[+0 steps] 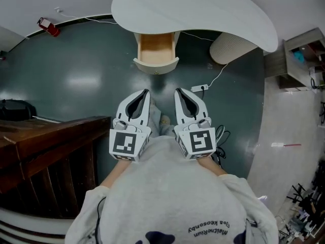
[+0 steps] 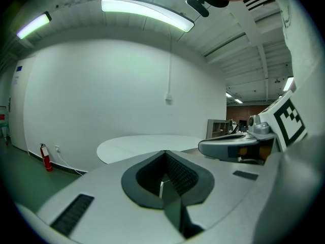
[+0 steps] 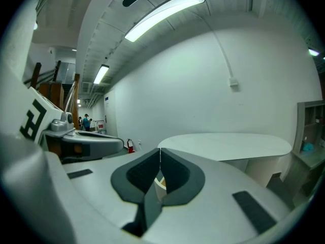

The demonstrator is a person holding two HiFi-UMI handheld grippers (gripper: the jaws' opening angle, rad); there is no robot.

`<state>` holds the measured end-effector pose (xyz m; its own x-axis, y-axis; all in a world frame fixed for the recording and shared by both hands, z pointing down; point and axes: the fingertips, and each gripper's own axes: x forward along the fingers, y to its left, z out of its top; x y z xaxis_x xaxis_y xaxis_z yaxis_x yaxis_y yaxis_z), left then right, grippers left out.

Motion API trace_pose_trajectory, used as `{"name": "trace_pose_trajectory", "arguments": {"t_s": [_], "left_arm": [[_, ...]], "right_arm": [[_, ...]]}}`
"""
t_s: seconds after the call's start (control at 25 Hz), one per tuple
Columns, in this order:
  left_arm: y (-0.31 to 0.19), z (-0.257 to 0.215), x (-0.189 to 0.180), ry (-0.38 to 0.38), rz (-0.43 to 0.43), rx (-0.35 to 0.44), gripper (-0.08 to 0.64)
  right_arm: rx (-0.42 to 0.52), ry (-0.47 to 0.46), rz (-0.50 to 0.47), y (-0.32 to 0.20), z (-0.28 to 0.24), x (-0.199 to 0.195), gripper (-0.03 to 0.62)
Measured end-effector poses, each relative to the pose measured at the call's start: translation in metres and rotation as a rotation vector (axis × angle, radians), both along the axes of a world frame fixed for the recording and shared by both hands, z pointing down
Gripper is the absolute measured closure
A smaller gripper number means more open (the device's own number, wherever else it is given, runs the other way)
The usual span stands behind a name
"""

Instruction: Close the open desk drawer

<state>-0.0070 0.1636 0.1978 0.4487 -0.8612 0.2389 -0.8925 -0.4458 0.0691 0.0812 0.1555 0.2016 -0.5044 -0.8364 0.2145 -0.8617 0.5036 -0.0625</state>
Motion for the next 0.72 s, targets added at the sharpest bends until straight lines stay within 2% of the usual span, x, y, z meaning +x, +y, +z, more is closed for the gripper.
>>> {"name": "trace_pose_trajectory", "arguments": {"t_s": [0.72], "left_arm": [[-0.121,0.02,-0.032,0.021,0.164,-0.035,0.552]], "right_arm": [[-0.014,0.073,0.106,-0.109,0.008,-0.041,0.575]]}}
